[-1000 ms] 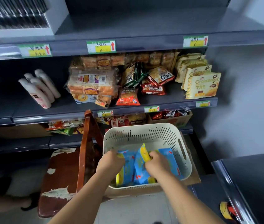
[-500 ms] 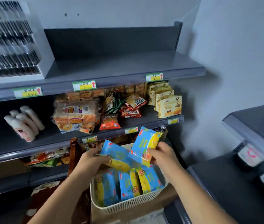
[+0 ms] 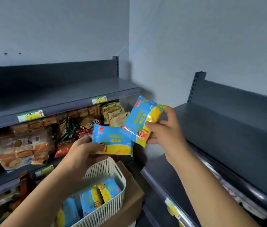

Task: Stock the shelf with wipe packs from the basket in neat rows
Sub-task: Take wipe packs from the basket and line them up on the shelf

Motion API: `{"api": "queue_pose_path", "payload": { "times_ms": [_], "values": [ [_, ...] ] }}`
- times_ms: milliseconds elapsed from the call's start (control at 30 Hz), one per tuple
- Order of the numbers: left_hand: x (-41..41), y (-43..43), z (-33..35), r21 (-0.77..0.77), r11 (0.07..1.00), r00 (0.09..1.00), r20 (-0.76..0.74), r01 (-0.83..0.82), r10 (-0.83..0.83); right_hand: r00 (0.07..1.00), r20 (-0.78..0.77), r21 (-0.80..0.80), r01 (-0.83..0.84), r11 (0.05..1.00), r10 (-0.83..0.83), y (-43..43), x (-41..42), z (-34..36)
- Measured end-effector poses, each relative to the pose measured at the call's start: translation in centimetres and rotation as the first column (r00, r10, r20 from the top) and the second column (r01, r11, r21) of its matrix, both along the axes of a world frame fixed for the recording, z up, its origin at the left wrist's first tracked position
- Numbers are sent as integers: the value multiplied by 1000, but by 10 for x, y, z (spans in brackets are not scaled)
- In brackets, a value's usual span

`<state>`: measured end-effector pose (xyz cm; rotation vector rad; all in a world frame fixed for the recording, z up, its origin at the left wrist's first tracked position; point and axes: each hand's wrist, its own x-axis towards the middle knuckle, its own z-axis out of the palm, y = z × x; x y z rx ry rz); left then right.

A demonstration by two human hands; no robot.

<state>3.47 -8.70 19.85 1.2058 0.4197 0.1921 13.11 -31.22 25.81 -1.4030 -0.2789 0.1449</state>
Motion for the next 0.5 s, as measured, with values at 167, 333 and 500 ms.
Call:
{"api": "queue_pose_path", "payload": {
  "times_ms": [167, 333, 500],
  "values": [
    [5, -94, 29, 32, 992, 990, 60, 124, -126, 958, 15, 26, 286, 958, -286, -97, -30, 22],
    [2, -195, 45, 53, 946, 941, 96, 320, -324, 877, 34, 22, 479, 877, -480, -210, -65, 41],
    [6, -283, 55, 124, 889, 886, 92, 442, -454, 793, -4, 62, 609, 791, -610, -317, -93, 54]
  ]
}}
